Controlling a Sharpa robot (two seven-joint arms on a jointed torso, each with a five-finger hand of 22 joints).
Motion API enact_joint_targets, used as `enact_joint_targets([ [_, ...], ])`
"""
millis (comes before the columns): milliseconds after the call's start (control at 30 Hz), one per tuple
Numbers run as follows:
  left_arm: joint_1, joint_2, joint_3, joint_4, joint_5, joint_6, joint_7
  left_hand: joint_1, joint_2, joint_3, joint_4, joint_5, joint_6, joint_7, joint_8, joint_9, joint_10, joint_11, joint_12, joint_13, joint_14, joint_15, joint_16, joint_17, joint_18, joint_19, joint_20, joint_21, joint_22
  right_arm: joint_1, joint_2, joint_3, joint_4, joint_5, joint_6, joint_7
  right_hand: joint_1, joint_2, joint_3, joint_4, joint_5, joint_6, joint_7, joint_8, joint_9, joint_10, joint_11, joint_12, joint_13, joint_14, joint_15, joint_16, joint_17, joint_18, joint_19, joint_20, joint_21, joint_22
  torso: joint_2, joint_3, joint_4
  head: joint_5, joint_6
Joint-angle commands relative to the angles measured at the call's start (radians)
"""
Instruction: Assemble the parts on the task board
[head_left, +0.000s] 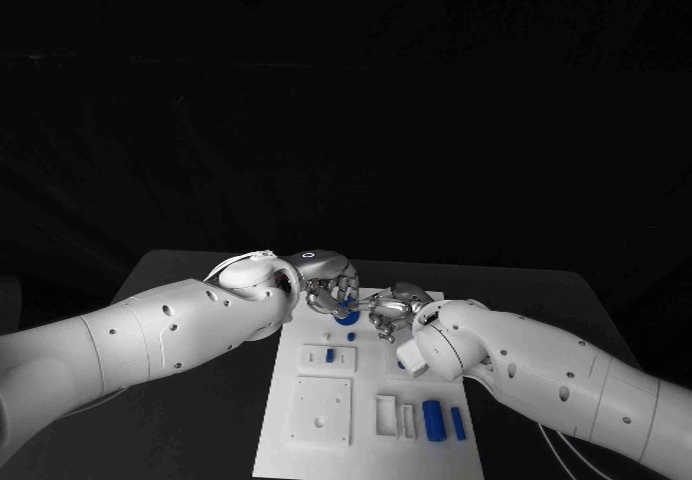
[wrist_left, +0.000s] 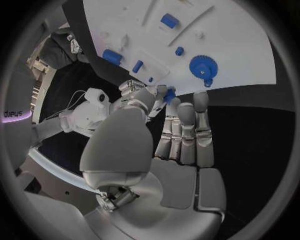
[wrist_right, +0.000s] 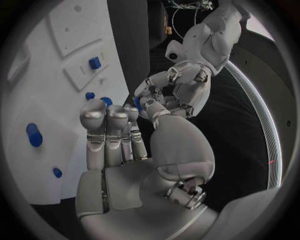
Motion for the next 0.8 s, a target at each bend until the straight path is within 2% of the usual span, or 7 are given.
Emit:
enact_joint_targets([
  [33,0.001,0.003,0.001,0.001,0.008,0.009,0.01,-0.003,0.011,0.008,-0.001,0.002,0.008,-0.002,0.003,0.002,0.004,0.0,-0.007,-0.001,0.008,0.001,-0.003,0.001,0.002,-0.001,0.001,0.003,0.021,-0.001,0.002,0.0,0.0,-0.001,-0.007,0.009,-0.007,-0.003,-0.006,0.0,0.004,-0.006,0.002,0.0,0.001,-0.009,0.0,-0.003,-0.001,-0.005,-0.004,-0.004,-0.001,0.002,0.031,-0.001,-0.001,0.102,0.0,0.0001,0.0,0.0,-0.001],
  [167,0.001,0.003,0.001,0.0,0.008,0.01,0.01,-0.002,0.012,0.009,-0.001,0.002,0.009,-0.002,0.003,0.002,0.005,0.0,-0.008,-0.001,0.008,0.001,-0.004,0.001,0.002,-0.001,0.001,0.004,0.021,-0.001,0.001,0.0,-0.001,0.004,-0.009,0.011,-0.007,-0.003,-0.006,0.0,0.004,-0.006,0.002,0.0,0.001,-0.009,0.0,-0.003,-0.001,-0.005,-0.004,-0.004,-0.001,0.002,0.031,-0.001,-0.001,0.102,0.0,0.0001,0.0001,-0.001,-0.004],
  [800,0.001,0.006,0.001,0.0,0.006,0.011,0.01,-0.001,0.013,0.01,-0.002,0.002,0.009,-0.002,0.003,0.003,0.006,-0.001,-0.01,-0.002,0.009,0.0,-0.005,0.002,0.002,-0.001,0.001,0.006,0.021,-0.002,0.005,0.0,-0.005,0.015,-0.003,0.01,0.008,0.006,-0.005,-0.009,-0.002,-0.003,0.001,0.0,0.001,-0.009,-0.001,-0.002,0.0,-0.006,-0.005,-0.004,-0.001,0.002,0.031,-0.002,-0.003,0.103,0.0,-0.0004,0.0002,0.002,-0.003],
])
